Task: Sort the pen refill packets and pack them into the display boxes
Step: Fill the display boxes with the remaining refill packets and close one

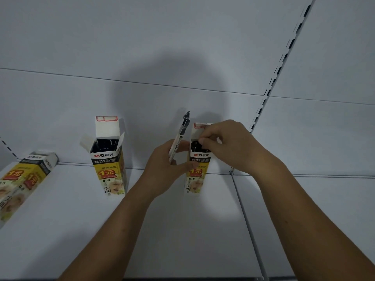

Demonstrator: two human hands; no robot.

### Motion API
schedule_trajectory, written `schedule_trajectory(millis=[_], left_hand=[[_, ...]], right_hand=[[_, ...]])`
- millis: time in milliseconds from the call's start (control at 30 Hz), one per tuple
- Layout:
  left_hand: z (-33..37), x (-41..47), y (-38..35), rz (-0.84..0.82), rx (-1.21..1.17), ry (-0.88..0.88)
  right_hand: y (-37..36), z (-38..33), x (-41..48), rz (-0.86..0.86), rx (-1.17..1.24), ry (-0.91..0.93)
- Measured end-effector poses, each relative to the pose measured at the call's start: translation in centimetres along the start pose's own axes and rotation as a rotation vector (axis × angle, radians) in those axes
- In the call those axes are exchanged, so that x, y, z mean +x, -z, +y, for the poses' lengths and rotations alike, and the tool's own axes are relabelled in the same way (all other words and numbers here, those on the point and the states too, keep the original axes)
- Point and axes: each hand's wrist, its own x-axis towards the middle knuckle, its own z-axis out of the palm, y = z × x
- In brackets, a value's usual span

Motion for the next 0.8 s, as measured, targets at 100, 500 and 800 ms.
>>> schedule_trajectory(millis=[100, 500, 800], left_hand=[[0.1, 0.0, 0.0, -0.004, 0.003, -0.001], [0.8, -0.9, 0.5, 0.059, 0.05, 0.012], [3.6, -2.8, 2.4, -0.125, -0.337, -0.006]], right_hand=[[-0.8, 0.0, 0.1, -0.083, -0.126, 0.019], [-0.2, -0.5, -1.6, 0.189, 0.121, -0.044], [-1.1, -2.8, -4.0, 0.306, 0.641, -0.135]])
